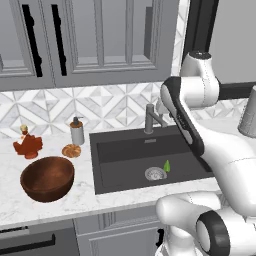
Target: Pick the lemon wedge from the sink and place it in the bowl. Then pick the bowl and place it in the microwave. Then close the microwave door and press the start button.
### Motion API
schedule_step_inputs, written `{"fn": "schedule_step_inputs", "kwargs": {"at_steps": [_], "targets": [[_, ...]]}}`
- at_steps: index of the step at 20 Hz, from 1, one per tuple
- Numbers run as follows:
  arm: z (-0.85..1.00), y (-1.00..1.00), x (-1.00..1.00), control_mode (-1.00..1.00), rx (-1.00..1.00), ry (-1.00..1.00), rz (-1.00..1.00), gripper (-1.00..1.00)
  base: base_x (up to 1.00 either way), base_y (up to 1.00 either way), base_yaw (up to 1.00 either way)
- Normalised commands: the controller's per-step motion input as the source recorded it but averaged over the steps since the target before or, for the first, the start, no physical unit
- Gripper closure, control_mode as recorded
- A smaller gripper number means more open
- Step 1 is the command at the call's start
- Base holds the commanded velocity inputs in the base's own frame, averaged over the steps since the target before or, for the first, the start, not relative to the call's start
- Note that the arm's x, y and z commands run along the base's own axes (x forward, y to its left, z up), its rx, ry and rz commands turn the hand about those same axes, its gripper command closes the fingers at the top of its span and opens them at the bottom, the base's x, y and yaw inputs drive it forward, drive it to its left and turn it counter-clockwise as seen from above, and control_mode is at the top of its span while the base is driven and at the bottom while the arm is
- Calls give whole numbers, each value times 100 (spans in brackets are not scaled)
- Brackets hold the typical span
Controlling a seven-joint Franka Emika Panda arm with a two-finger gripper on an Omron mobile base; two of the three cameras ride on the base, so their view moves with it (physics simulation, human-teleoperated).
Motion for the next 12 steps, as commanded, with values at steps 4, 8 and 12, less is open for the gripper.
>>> {"fn": "schedule_step_inputs", "kwargs": {"at_steps": [4, 8, 12], "targets": [[0, -2, -47, -100, 0, -1, 0, -100, 0, 0, 0], [-7, -40, -81, -100, 0, -5, -2, -100, 0, 0, 0], [-29, -98, -54, -100, 11, 0, 0, -100, 0, 0, 0]]}}
